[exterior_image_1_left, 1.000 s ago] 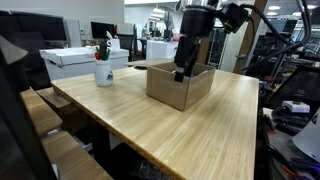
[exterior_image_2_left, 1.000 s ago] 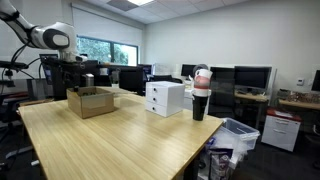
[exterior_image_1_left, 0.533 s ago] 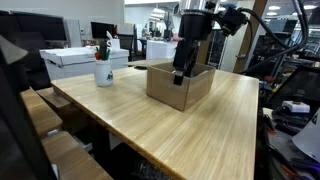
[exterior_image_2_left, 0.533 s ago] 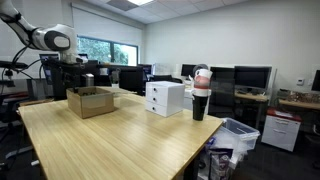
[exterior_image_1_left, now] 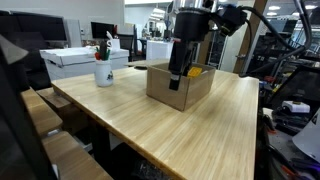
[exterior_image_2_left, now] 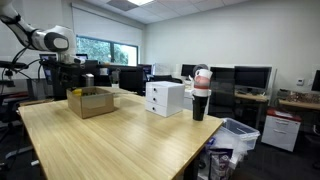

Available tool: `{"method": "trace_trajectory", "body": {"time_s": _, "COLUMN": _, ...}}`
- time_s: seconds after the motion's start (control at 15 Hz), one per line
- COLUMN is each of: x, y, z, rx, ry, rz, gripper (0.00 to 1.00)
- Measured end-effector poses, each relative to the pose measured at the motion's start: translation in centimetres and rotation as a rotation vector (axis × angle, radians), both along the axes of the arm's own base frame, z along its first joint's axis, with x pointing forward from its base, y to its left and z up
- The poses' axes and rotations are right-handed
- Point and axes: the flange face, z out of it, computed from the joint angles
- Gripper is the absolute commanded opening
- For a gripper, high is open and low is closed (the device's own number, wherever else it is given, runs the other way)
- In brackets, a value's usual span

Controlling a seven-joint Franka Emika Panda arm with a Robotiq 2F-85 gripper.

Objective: Take everything out of the box

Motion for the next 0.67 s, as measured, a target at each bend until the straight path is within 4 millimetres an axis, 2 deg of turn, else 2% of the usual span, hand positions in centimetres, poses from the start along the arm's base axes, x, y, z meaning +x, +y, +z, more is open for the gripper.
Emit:
{"method": "trace_trajectory", "body": {"time_s": 0.07, "x": -0.04, "y": 0.27, "z": -0.1, "rx": 0.0, "ry": 0.002, "rz": 0.005, "gripper": 0.74}}
{"method": "trace_trajectory", "body": {"time_s": 0.13, "x": -0.01, "y": 0.51, "z": -0.17, "rx": 0.001, "ry": 0.003, "rz": 0.009, "gripper": 0.65}}
{"method": "trace_trajectory", "body": {"time_s": 0.67, "x": 0.45, "y": 0.65, "z": -0.45, "rx": 0.004, "ry": 0.009, "rz": 0.007, "gripper": 0.15}}
